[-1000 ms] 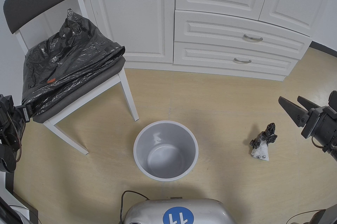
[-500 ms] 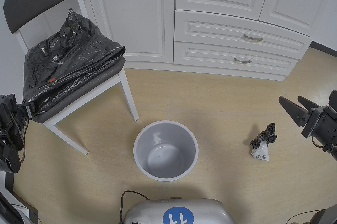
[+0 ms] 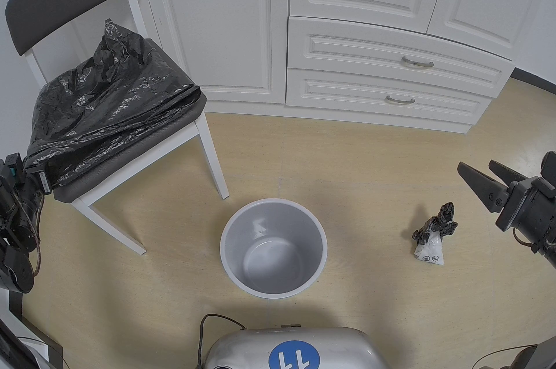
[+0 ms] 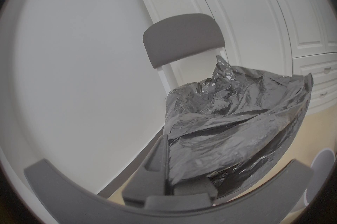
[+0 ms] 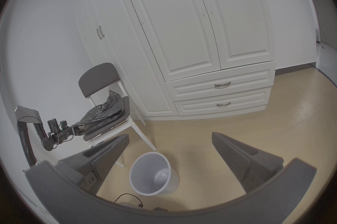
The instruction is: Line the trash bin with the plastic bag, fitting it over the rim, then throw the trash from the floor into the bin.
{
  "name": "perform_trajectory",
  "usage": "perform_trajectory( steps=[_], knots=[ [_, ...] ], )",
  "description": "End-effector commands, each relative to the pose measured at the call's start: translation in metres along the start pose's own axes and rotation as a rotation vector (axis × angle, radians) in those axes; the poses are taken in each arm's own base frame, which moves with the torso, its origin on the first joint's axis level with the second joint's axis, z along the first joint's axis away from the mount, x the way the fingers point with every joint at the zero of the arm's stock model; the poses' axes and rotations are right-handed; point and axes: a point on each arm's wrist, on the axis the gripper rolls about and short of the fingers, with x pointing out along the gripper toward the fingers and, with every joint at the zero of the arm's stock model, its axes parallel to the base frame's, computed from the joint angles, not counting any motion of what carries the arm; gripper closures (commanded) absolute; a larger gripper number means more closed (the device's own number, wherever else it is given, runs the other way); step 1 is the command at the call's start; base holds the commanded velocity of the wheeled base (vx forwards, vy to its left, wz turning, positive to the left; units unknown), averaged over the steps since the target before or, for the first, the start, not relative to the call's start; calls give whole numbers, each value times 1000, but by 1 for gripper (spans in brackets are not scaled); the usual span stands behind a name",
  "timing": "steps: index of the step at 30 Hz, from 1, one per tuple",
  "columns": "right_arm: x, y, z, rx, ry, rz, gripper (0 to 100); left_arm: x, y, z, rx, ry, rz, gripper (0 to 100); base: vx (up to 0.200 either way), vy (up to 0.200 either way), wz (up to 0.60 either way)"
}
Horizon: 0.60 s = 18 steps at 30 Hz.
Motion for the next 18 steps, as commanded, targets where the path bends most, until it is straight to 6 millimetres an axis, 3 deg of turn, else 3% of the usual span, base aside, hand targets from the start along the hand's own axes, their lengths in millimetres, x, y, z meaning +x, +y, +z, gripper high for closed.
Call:
perform_trajectory(
  steps=[1,5,18],
  knots=[
    [-1,0,1,-1,-5,4,0,-14,-3,9,-14,-37,-33,100,0,0,0],
    [-4,0,2,-2,-12,6,0,-30,-12,22,-45,-84,-99,100,0,0,0],
    [-11,0,8,-3,-45,27,0,-64,-14,15,-138,-41,-183,100,0,0,0]
  ],
)
